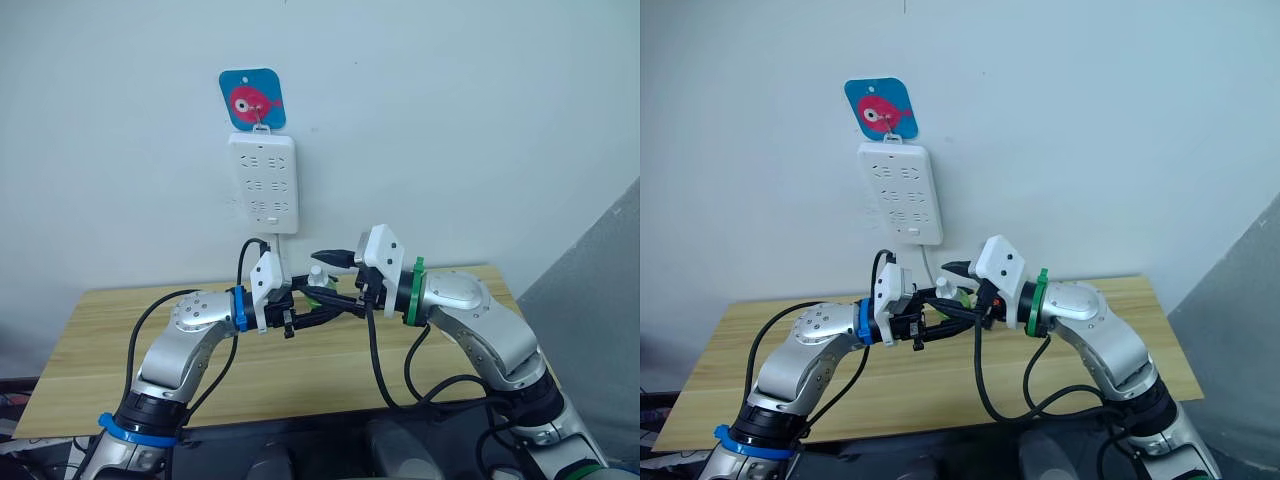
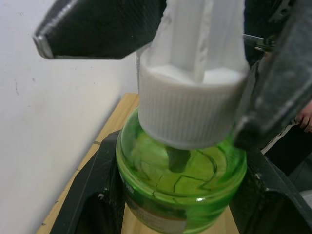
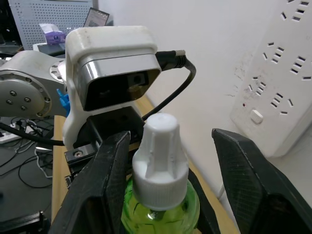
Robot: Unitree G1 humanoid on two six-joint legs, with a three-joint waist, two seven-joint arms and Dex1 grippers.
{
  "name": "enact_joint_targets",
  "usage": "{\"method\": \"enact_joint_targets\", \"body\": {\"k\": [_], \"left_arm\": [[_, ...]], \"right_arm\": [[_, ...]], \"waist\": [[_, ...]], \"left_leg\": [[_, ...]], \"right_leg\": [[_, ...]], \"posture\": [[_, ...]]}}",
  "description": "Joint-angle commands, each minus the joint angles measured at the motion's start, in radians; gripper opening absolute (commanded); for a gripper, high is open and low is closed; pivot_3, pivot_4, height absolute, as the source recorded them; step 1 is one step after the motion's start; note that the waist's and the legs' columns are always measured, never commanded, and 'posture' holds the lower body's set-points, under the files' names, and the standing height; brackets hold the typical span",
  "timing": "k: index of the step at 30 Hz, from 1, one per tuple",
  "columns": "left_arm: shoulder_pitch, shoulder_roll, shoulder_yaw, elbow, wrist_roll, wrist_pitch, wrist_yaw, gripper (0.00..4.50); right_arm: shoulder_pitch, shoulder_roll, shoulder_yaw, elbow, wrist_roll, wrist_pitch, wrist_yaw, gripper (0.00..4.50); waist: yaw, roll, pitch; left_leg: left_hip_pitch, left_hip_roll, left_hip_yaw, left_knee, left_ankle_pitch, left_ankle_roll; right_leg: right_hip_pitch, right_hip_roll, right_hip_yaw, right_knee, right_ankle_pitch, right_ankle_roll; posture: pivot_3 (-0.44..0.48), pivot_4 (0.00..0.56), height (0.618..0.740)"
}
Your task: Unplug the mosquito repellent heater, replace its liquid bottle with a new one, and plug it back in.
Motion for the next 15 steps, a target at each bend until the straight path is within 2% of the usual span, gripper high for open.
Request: {"method": "enact_joint_targets", "body": {"k": [1,8,12,13,15], "left_arm": [[-0.011,-0.004,0.007,-0.010,-0.002,-0.019,-0.008,2.27],[-0.006,-0.002,0.006,-0.016,-0.002,-0.020,-0.008,2.27],[-0.003,-0.001,0.006,-0.018,-0.002,-0.019,-0.007,2.27],[-0.002,-0.001,0.006,-0.020,-0.002,-0.018,-0.007,2.27],[-0.002,-0.001,0.005,-0.021,-0.002,-0.018,-0.007,2.27]], "right_arm": [[-0.004,0.009,-0.006,-0.023,-0.005,-0.010,-0.017,2.76],[-0.005,0.030,-0.019,-0.017,0.006,0.001,-0.031,2.76],[-0.004,0.028,-0.015,-0.020,0.006,0.005,-0.029,3.66],[-0.005,0.024,-0.012,-0.022,0.003,0.005,-0.028,4.04],[-0.006,0.022,-0.009,-0.021,0.000,0.004,-0.029,4.08]], "waist": [[0.000,0.000,0.000],[0.000,0.000,0.000],[0.000,0.000,0.000],[0.000,0.000,0.000],[0.000,0.000,0.000]], "left_leg": [[0.000,0.000,0.000,0.000,0.000,0.000],[0.000,0.000,0.000,0.000,0.000,0.000],[0.000,0.000,0.000,0.000,0.000,0.000],[0.000,0.000,0.000,0.000,0.000,0.000],[0.000,0.000,0.000,0.000,0.000,0.000]], "right_leg": [[0.000,0.000,0.000,0.000,0.000,0.000],[0.000,0.000,0.000,0.000,0.000,0.000],[0.000,0.000,0.000,0.000,0.000,0.000],[0.000,0.000,0.000,0.000,0.000,0.000],[0.000,0.000,0.000,0.000,0.000,0.000]], "posture": [[-0.169,0.050,0.710],[-0.170,0.051,0.710],[-0.170,0.052,0.710],[-0.170,0.053,0.710],[-0.170,0.053,0.710]]}}
